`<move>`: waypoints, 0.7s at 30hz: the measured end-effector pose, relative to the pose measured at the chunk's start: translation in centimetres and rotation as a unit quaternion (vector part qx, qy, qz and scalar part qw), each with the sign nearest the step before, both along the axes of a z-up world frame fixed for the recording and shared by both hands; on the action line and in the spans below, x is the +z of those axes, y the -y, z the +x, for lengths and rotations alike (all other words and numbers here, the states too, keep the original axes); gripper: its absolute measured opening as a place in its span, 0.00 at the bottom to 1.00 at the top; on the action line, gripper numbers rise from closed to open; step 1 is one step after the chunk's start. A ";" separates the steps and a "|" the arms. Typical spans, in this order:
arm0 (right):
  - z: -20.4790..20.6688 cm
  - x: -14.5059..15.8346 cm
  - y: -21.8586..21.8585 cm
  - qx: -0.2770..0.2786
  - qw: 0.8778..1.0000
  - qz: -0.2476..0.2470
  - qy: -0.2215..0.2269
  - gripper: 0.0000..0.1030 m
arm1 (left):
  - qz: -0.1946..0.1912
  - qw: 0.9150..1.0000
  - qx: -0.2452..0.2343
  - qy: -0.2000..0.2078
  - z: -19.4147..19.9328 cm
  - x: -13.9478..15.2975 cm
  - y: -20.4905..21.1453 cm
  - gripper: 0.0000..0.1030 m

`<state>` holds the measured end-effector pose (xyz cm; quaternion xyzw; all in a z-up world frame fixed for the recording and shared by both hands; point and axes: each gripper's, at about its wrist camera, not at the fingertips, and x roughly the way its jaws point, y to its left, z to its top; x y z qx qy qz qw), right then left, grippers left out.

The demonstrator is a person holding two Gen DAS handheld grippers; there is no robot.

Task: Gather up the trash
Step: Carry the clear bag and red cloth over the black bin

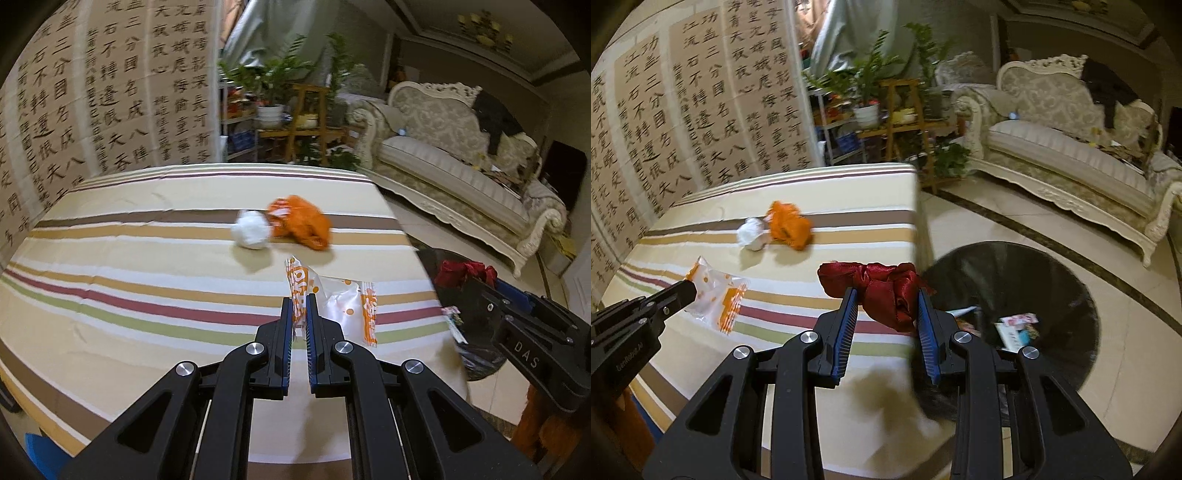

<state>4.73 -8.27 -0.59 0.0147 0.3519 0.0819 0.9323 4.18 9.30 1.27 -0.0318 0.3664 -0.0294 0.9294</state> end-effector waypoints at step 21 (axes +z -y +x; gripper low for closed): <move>2.1 -2.4 10.8 -0.126 0.992 -0.007 -0.008 0.31 | 0.029 0.994 -0.108 0.002 4.7 -2.2 12.9 0.07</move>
